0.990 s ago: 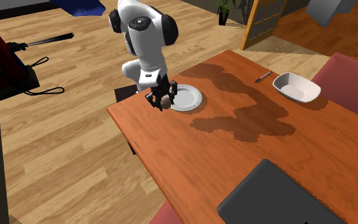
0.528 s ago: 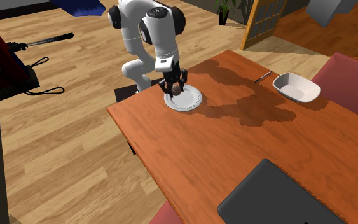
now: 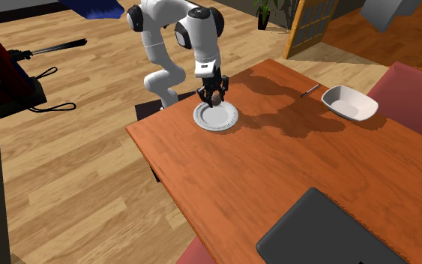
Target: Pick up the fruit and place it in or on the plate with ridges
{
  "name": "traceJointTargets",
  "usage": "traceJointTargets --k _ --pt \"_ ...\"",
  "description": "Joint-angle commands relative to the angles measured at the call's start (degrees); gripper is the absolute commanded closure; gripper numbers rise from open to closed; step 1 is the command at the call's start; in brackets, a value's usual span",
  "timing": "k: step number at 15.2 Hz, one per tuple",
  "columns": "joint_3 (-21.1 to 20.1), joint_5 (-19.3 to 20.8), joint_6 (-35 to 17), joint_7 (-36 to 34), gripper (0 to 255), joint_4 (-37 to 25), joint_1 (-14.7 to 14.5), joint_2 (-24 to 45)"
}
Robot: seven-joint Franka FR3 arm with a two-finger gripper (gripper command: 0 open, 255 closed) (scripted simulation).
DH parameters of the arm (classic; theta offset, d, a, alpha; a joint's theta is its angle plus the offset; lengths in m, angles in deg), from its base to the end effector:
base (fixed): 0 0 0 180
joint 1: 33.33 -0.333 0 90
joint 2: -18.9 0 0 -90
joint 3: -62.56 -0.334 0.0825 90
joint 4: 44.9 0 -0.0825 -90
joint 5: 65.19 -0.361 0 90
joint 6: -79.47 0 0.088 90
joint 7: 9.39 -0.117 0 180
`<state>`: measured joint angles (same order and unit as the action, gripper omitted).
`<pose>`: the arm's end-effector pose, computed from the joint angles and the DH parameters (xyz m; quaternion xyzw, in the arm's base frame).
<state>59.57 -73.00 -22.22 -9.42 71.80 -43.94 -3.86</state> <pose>0.4002 0.1147 0.6267 -0.9903 -0.1071 -0.0601 0.0649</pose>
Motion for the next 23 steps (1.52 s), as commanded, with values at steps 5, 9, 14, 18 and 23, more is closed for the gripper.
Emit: traceJointTargets --k 5,9,14,18,23 --pt "-0.2 -0.2 -4.4 0.3 255 5.1 -0.1 -0.7" --pt "-0.3 -0.4 -7.8 0.7 255 8.6 -0.1 -0.8" --pt "-0.3 -0.4 -7.8 0.7 255 8.6 -0.1 -0.8" --pt "-0.3 -0.4 -7.8 0.7 0 8.6 -0.1 -0.8" --pt "-0.3 -0.4 -7.8 0.7 0 8.6 -0.1 -0.8"
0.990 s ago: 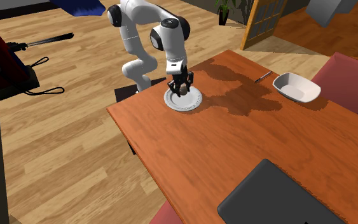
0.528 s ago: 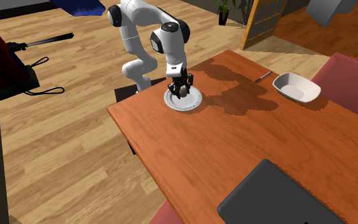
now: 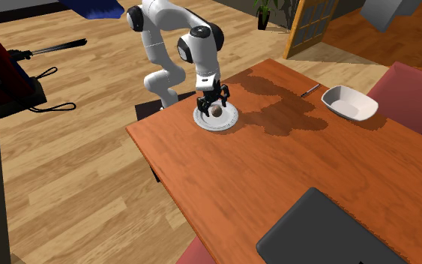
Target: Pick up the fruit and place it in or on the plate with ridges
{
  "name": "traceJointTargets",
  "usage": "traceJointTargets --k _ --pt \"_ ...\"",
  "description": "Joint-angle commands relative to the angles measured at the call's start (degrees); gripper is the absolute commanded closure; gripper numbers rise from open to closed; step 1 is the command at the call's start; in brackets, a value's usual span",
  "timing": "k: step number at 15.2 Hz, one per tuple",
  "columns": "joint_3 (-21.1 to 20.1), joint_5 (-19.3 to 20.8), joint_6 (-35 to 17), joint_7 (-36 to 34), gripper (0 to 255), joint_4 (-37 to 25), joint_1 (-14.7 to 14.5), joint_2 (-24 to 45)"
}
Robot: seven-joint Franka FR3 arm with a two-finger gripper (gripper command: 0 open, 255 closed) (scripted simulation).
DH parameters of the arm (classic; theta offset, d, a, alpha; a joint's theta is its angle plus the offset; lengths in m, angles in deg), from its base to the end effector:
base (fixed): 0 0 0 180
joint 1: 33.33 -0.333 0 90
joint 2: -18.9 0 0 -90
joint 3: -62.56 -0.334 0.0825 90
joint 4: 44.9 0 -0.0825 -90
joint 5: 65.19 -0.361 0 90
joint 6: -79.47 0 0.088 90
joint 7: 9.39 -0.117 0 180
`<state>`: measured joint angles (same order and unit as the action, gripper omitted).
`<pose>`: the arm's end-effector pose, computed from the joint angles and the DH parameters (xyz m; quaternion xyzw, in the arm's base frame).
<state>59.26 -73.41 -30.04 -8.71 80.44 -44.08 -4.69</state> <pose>0.3995 0.1156 0.5755 -0.9903 -0.1069 -0.0604 0.0649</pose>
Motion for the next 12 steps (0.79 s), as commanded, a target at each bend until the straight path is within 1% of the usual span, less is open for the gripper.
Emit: traceJointTargets --k 1,4,12 --pt "0.2 0.1 1.9 0.0 0 -1.7 0.1 -0.3" --pt "0.7 0.4 7.3 -0.2 0 -6.7 0.3 -0.6" --pt "0.7 0.4 7.3 -0.2 0 -6.7 0.3 -0.6"
